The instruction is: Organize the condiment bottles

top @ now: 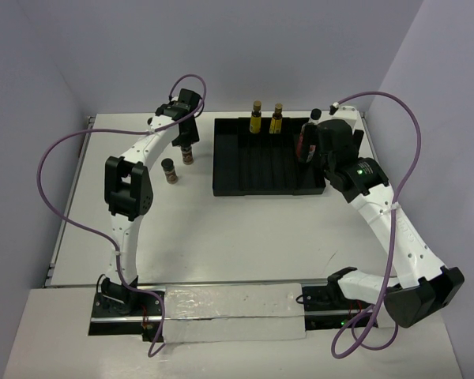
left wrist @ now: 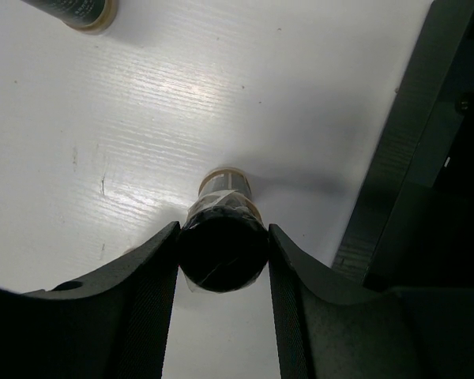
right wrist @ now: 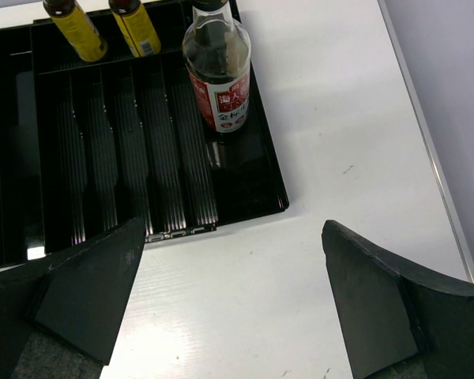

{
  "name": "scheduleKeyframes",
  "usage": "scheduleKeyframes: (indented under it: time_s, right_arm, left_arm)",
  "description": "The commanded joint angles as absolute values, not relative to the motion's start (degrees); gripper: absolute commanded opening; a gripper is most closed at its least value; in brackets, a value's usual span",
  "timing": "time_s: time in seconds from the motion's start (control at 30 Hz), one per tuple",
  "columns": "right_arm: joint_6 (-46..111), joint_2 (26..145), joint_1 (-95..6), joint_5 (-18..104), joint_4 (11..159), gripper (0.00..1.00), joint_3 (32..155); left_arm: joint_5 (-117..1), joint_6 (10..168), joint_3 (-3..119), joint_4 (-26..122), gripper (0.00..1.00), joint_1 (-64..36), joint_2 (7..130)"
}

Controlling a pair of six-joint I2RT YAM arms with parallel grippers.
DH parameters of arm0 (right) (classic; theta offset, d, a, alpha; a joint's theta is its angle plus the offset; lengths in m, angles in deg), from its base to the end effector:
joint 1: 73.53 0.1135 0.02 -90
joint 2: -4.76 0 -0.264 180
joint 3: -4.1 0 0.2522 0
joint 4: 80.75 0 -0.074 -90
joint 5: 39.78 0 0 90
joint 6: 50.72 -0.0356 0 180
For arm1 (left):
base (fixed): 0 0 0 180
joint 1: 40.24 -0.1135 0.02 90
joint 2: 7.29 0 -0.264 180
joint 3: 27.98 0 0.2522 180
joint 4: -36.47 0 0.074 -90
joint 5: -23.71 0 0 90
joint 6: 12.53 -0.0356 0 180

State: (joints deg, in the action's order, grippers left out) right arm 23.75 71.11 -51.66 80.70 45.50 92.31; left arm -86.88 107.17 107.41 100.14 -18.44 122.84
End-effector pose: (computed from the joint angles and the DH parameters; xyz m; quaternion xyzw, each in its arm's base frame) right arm 0.2267 0.0715 0.3939 0.0808 0.8492 -0.0674 0.5175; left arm 0.4666 -0.1731 0.2470 -0.1137 0.9412 0.0385 0.3159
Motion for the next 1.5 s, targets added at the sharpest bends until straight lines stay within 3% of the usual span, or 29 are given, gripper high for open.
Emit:
scheduleKeyframes:
  time_s: [0.0, 0.2, 0.57, 0.97, 1.47]
  right_arm:
    - [23.8, 70.8, -52.0, 82.1, 45.1, 1.00, 94.6]
    - [23.8, 70.4, -52.1, 82.1, 44.6, 1.00, 95.1]
    - [23.8, 68.0, -51.9, 79.6, 41.3, 1.00, 96.3]
    - [23.8, 66.7, -52.0, 80.6, 40.7, 1.00, 94.5]
    - [23.8, 68.2, -51.9, 80.4, 42.9, 1.00, 92.2]
  left_arm:
    - [-86.9, 105.4, 109.3, 97.4, 0.10, -17.2, 117.1]
    - [-84.9, 103.0, 113.0, 95.2, 0.10, -14.7, 114.7]
    - [-78.5, 104.1, 123.5, 88.3, 0.10, -12.5, 121.1]
    - [-79.6, 102.1, 125.1, 76.9, 0.10, -11.9, 127.5]
    - [-84.5, 97.4, 124.0, 76.0, 0.10, -9.8, 134.5]
